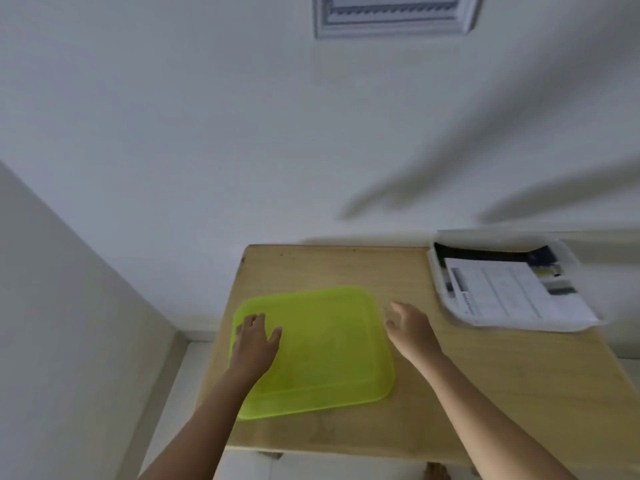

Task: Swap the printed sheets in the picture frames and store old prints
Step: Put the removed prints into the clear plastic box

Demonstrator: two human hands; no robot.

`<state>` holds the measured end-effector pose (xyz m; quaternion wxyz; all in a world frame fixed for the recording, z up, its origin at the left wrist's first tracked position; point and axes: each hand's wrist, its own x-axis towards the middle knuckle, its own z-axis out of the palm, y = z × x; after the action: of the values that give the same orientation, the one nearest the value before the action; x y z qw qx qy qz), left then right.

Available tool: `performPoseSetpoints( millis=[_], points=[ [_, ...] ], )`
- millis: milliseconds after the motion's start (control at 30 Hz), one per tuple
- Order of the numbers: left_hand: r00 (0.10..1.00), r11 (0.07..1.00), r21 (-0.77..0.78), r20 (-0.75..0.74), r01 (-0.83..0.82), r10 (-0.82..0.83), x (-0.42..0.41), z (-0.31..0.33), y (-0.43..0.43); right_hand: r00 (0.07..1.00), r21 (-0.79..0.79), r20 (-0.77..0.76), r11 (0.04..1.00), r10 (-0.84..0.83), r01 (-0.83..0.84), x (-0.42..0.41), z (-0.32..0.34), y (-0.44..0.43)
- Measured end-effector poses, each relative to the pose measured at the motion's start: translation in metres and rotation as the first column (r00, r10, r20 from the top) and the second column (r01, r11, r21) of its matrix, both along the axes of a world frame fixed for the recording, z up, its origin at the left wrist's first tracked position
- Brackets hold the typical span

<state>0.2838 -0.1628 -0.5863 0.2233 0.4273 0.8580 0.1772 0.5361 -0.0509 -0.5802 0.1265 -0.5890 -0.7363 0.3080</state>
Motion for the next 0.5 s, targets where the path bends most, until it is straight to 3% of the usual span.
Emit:
performPoseSetpoints(
  millis=[133, 300, 500],
  points=[
    [0.99, 0.99, -0.045, 0.042, -0.132, 0.134, -0.025, -0.025, -0.059, 0.996, -0.066, 0.082, 0.997, -0.025, 0.03, -0.023, -0.033, -0.041],
    [0.982, 0.996, 0.004, 0.167, -0.086, 0.084, -0.019, -0.048, -0.088, 0.984, -0.03, 0.111, 0.989, -0.138, 0.142, -0.031, -0.053, -0.071],
    [0.961, 0.979, 0.056, 0.209, -0.195, 0.18, -0.013, -0.061, -0.089, 0.981, -0.003, 0.084, 0.984, -0.175, 0.176, -0.032, -0.062, -0.082]
  ],
)
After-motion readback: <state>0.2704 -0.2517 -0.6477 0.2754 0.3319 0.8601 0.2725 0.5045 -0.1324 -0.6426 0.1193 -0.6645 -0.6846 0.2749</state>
